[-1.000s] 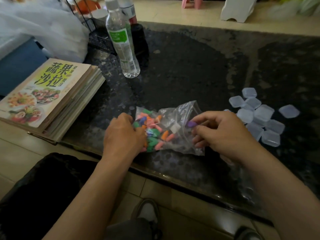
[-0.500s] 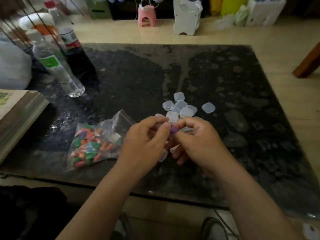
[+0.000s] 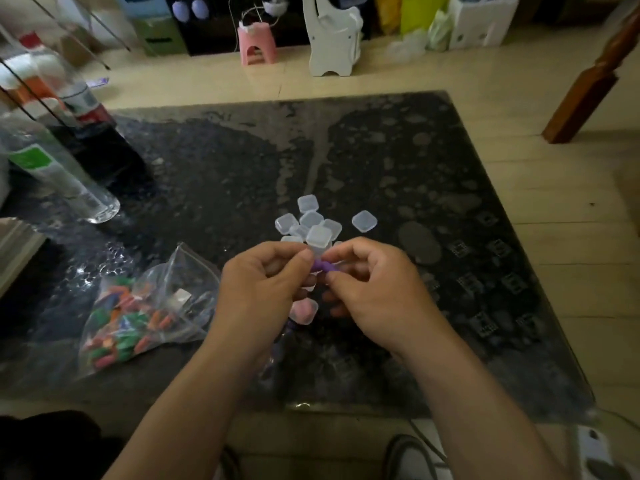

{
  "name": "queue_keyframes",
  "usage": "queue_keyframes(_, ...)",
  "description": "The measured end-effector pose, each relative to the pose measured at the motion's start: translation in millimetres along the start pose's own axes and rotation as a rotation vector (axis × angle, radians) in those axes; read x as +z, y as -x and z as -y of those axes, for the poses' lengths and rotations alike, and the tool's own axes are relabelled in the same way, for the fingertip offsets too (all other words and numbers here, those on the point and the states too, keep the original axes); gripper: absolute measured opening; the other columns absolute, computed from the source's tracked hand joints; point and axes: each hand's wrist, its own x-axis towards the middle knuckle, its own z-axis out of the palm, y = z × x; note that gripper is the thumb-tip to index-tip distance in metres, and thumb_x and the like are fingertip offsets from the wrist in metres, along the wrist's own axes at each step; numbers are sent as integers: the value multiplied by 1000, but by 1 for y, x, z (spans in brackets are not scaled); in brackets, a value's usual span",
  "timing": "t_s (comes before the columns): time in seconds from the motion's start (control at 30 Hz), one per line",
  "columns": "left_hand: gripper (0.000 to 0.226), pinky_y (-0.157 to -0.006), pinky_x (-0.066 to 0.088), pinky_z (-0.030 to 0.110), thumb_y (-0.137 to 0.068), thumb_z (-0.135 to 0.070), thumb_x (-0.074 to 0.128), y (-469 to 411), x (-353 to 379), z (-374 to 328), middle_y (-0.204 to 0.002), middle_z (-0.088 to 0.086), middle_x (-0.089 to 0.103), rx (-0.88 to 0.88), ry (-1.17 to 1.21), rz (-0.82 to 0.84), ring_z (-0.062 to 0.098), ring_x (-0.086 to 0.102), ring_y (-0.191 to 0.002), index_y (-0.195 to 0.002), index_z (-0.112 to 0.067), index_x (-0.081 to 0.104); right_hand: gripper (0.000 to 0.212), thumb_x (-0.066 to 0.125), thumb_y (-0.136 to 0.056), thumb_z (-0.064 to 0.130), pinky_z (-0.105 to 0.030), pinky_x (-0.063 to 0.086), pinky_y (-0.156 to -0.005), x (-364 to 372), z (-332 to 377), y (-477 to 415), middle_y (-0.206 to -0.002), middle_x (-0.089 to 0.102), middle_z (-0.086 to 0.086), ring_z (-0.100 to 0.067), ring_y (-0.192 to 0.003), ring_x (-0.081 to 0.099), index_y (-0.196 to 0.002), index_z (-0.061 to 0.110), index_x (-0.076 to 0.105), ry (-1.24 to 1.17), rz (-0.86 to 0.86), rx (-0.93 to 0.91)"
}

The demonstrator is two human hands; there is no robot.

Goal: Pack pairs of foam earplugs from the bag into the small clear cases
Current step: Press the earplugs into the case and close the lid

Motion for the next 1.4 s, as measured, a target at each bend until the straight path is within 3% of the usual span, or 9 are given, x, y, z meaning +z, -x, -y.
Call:
queue_keyframes(0.17, 9, -72, 61, 31, -91, -6, 73, 11, -10, -2, -86, 7, 80, -31, 30, 36, 20, 75, -80, -99, -10, 74, 24, 67, -93, 8, -36, 64, -80, 6, 3, 1, -91, 75, 10, -7, -87, 73, -92, 31, 74, -5, -58, 3)
queue_keyframes(0.3, 25, -81, 62, 34, -84, -2, 79, 14, -20, 6, -94, 2, 80, -22, 5, 48, 17, 77, -91, -105, -14, 72, 25, 68, -93, 8, -33, 64, -78, 14, 5, 3, -95, 74, 11, -2, -88, 73, -98, 32, 70, -35, -58, 0)
queue_keyframes(0.47, 29, -71, 60, 20, -84, 5, 77, 5, -18, -1, -92, -2, 78, 28, 50, 20, 9, 76, -85, -104, -14, 69, 21, 75, -89, 12, -30, 64, -74, 18, 6, 2, -89, 74, 9, -4, -85, 73, -94, 31, 69, -43, -131, -17)
queue_keyframes(0.67, 32, -74, 61, 23, -86, 7, 73, -9, -25, -2, -93, -2, 80, 11, 73, 89, 13, 78, -87, -109, -15, 68, 28, 63, -96, 2, -17, 58, -62, 18, 10, -11, -84, 76, 10, -2, -80, 72, -92, 26, 77, -173, -146, 70)
queue_keyframes(0.8, 33, -74, 61, 23, -86, 8, 73, -14, -28, 0, -93, 0, 80, -20, 66, 129, 15, 78, -87, -110, -15, 68, 33, 61, -96, 0, -21, 60, -62, 24, 13, -19, -87, 77, 9, -5, -82, 75, -87, 27, 78, -198, -123, 105)
queue_keyframes(1.0, 30, -76, 62, 27, -85, 5, 76, -20, -33, 4, -92, 4, 80, -19, 101, 139, 18, 78, -87, -108, -11, 69, 10, 72, -90, 4, -28, 64, -71, 31, 12, -26, -84, 79, 3, -14, -79, 77, -93, 14, 74, -271, -114, 54)
queue_keyframes(1.1, 31, -71, 62, 25, -84, 3, 78, -22, -35, 5, -90, 1, 79, 7, 80, 108, 15, 78, -83, -107, -15, 71, 9, 79, -85, 10, -36, 64, -73, 35, 7, -28, -84, 79, -2, -17, -81, 76, -83, 18, 76, -255, -79, 86)
queue_keyframes(1.2, 34, -74, 63, 26, -85, 3, 76, -25, -36, 7, -93, -1, 79, 21, 65, 112, 15, 78, -85, -111, -19, 72, 12, 77, -86, 8, -34, 61, -69, 36, 5, -30, -81, 77, -4, -19, -78, 77, -81, 19, 76, -261, -55, 133)
queue_keyframes(1.4, 18, -68, 58, 17, -86, 3, 75, -26, -36, 7, -82, -2, 80, 53, 5, 145, 11, 77, -80, -90, -15, 79, 15, 72, -89, 1, -33, 60, -70, 35, 5, -30, -83, 78, -7, -20, -77, 77, -89, 15, 78, -286, -21, 174)
